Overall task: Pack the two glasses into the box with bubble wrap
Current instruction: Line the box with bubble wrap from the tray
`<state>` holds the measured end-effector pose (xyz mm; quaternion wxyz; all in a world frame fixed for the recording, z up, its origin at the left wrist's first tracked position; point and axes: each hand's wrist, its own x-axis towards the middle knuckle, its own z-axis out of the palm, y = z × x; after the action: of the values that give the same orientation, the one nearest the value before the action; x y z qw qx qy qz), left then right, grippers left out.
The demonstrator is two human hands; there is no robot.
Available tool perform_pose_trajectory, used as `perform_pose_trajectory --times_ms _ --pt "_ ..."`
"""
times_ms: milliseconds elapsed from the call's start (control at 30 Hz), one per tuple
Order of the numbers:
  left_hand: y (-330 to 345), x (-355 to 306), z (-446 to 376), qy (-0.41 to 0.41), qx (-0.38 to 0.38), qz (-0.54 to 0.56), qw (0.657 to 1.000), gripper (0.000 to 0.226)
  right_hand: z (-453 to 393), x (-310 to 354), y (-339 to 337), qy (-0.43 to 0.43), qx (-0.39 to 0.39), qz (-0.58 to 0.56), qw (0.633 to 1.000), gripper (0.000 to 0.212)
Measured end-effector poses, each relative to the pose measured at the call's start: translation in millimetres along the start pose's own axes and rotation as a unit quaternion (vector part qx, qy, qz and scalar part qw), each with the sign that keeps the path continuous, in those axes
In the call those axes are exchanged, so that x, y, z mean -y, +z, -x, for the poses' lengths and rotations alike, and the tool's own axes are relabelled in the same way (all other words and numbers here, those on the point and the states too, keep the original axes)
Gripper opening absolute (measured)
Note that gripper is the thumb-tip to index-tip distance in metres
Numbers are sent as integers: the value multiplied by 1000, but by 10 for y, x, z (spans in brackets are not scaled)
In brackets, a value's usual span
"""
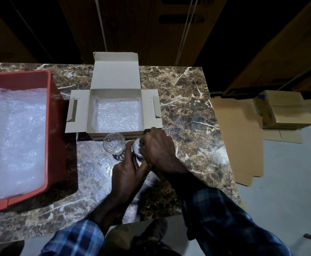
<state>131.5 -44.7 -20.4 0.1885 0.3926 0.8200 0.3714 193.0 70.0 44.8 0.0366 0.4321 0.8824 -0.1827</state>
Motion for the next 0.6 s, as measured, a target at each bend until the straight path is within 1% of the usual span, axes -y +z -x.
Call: perform_pose_trajectory --times_ms 100,200,267,333,433,600 --pt "-23 7 -14 20 1 -28 999 67 -9 13 -25 8 11 -3 1000 26" --pt "-18 27 -7 19 -3 -31 999 69 48 -54 -89 13 40 -55 998 29" --pt "-5 27 -8 12 -7 -20 1000 68 93 -93 -124 32 21 -129 991 25" --pt "10 35 -6 8 -8 -15 1000 68 116 -85 -101 44 -12 -161 986 24" --pt "18 58 -11 7 -1 -19 1000 70 117 -38 -18 42 -20 -133 990 30" --pt "11 43 -7 -4 12 -23 1000 73 92 -19 23 45 -37 -83 995 29"
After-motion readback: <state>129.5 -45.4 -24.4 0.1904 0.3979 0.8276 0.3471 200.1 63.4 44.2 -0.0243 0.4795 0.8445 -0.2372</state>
